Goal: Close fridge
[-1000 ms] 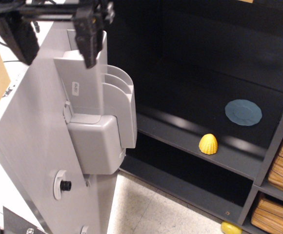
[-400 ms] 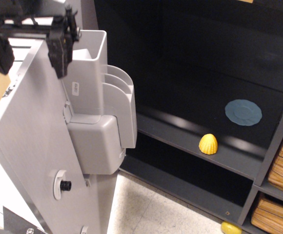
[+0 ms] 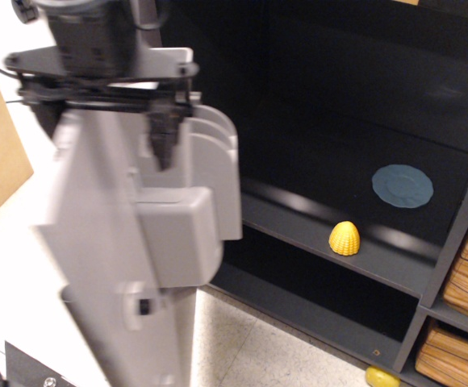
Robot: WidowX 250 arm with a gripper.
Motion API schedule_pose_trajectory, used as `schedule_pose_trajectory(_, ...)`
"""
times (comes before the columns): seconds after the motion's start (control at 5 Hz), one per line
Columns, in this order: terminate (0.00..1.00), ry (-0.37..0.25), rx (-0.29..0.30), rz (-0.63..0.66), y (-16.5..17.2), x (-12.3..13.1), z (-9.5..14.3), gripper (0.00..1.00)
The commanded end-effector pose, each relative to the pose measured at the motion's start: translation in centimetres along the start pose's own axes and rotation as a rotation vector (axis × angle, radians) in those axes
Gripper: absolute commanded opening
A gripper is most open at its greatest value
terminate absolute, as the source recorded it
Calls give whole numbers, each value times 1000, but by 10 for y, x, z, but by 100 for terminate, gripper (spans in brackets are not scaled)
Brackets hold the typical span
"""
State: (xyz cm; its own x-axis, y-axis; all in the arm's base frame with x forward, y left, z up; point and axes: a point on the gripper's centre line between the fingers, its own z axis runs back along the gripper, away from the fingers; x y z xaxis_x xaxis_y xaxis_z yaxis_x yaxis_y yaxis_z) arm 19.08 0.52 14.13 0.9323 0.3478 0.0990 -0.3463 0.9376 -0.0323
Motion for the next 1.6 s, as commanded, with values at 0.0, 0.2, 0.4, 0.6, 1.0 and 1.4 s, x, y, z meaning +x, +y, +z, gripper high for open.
schedule_pose_trajectory(0.0, 0, 43, -92, 2, -77, -13, 11, 100)
schedule_pose_trajectory(0.2, 0, 30, -132, 1, -109, -11, 27, 100)
schedule_pose_trajectory(0.4, 0, 7, -182, -2, -118, -12, 47, 100)
schedule_pose_trajectory(0.6, 0, -4, -222, -40, -109, -24, 61, 100)
schedule_pose_trajectory(1.0, 0, -25, -66, -127, -58, -44, 19, 100)
schedule_pose_trajectory(1.4, 0, -73, 84, -60, -14, -18, -23, 100)
